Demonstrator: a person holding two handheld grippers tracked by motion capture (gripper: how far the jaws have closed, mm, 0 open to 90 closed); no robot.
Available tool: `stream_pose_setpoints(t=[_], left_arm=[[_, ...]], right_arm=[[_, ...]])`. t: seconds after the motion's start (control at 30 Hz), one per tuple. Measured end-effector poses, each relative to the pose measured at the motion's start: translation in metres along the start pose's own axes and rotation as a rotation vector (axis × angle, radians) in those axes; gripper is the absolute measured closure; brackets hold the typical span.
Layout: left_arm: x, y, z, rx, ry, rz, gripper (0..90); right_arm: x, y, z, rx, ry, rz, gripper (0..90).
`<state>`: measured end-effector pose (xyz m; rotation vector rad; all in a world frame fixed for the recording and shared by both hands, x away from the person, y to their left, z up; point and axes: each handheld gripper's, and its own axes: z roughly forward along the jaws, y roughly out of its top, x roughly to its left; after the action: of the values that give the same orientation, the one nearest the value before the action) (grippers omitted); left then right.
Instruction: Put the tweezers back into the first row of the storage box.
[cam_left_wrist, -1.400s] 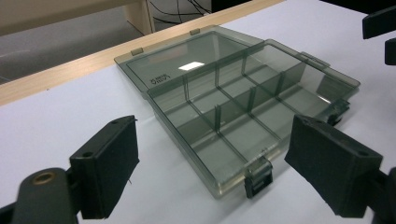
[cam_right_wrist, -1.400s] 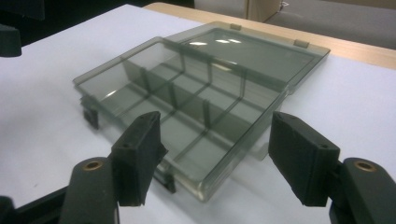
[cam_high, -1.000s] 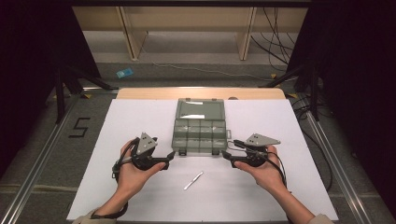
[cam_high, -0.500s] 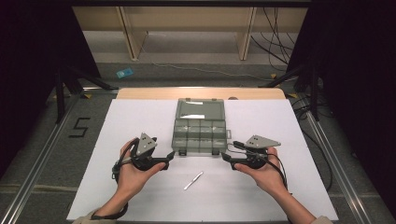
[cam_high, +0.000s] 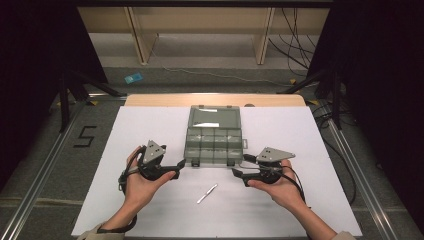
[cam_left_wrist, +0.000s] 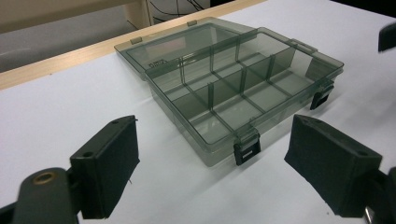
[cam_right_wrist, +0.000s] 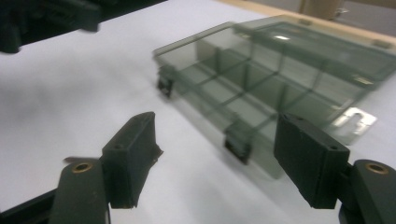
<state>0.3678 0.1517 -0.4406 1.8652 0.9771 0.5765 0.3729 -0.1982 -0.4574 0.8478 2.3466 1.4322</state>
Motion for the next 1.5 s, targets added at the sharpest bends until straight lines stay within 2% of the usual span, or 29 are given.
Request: stream_pose_setpoints(t=[0.07,0.27,0.47,0.6,0.63,0.8,1.07,1.17,1.23,1.37,1.5], left_arm=[[0.0,0.0,0.0,0.002,0.001,0.001,15.9],[0.002,-0.002,-0.002,-0.002,0.014,-0.01,15.9],[0.004,-0.001,-0.002,-0.006,0.018,-0.014,15.9],[0.003,-0.001,-0.001,-0.008,0.017,-0.028,15.9],[0.003,-0.001,-0.001,-0.005,0.018,-0.022,15.9],[0.003,-0.001,0.0,-0.003,0.015,-0.017,15.9],[0.005,-0.001,0.0,-0.006,0.012,-0.02,16.0],[0.005,-0.001,0.0,-0.006,0.013,-0.019,16.0],[0.005,-0.001,0.0,-0.005,0.015,-0.02,16.0],[0.004,-0.001,0.001,-0.005,0.012,-0.032,16.1],[0.004,-0.001,0.001,-0.005,0.012,-0.017,16.1]], right_arm=[[0.005,-0.001,0.003,0.016,0.042,-0.003,30.5],[0.019,-0.002,0.017,0.063,0.117,-0.066,30.5],[0.032,-0.003,0.032,0.106,0.162,-0.113,30.5],[0.036,-0.004,0.042,0.142,0.185,-0.128,30.5],[0.038,-0.005,0.045,0.151,0.195,-0.128,30.5],[0.042,-0.005,0.057,0.181,0.211,-0.157,30.5],[0.049,-0.006,0.074,0.218,0.234,-0.176,30.5],[0.049,-0.006,0.076,0.251,0.237,-0.183,30.8],[0.049,-0.007,0.078,0.254,0.234,-0.191,31.7],[0.052,-0.007,0.079,0.276,0.226,-0.228,34.0],[0.053,-0.006,0.078,0.294,0.213,-0.246,38.9]])
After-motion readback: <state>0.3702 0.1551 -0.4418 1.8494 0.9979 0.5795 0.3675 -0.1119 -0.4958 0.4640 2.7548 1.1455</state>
